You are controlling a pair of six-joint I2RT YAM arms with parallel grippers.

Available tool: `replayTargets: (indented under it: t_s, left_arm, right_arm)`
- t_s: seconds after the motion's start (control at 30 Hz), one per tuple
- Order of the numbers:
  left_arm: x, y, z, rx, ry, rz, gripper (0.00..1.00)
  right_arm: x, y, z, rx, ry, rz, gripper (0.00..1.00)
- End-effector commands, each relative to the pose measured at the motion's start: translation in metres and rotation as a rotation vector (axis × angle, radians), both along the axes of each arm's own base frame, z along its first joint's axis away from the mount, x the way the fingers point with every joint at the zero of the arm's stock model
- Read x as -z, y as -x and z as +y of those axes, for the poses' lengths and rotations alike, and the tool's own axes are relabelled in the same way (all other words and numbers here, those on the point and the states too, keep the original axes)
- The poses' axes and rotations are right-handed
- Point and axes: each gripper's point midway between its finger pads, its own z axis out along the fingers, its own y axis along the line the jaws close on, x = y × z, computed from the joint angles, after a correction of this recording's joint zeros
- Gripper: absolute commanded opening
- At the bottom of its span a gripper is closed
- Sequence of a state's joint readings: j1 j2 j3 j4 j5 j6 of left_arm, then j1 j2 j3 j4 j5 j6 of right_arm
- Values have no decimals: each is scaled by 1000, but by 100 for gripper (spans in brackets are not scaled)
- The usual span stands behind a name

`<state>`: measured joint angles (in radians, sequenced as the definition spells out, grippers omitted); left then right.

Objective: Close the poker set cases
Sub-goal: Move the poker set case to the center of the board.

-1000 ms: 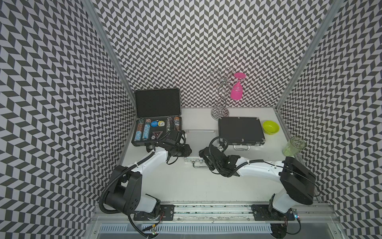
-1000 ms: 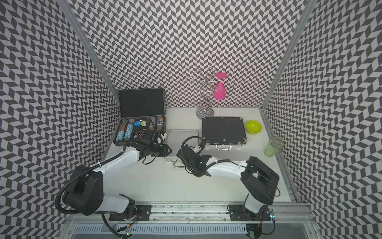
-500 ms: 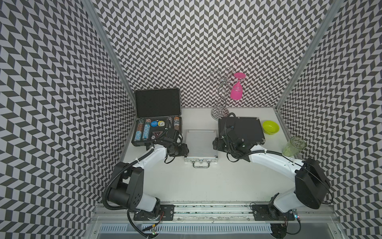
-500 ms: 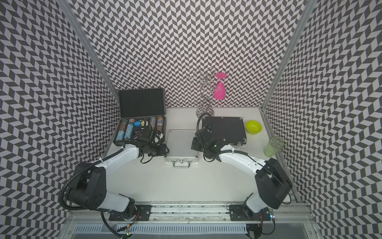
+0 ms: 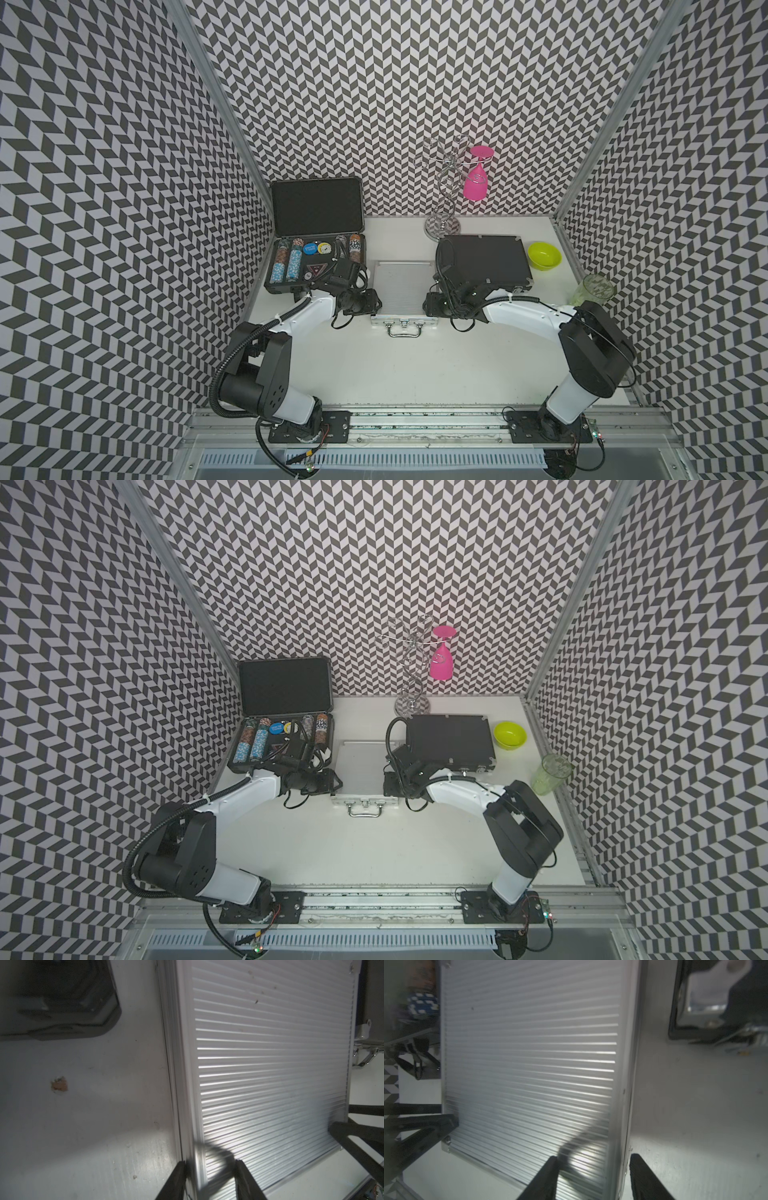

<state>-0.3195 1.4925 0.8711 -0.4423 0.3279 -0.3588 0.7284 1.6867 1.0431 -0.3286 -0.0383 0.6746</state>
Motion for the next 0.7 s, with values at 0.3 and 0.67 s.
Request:
replayTargets:
  t_s: [0.3, 0.67]
  left_arm:
    - [13, 6, -20, 33, -5, 36, 30]
    - [12, -33, -34, -52, 11, 20, 27]
  right_arm:
    - [12, -21, 16, -31, -16, 13, 37]
    - [22, -52, 23, -13, 18, 4, 37]
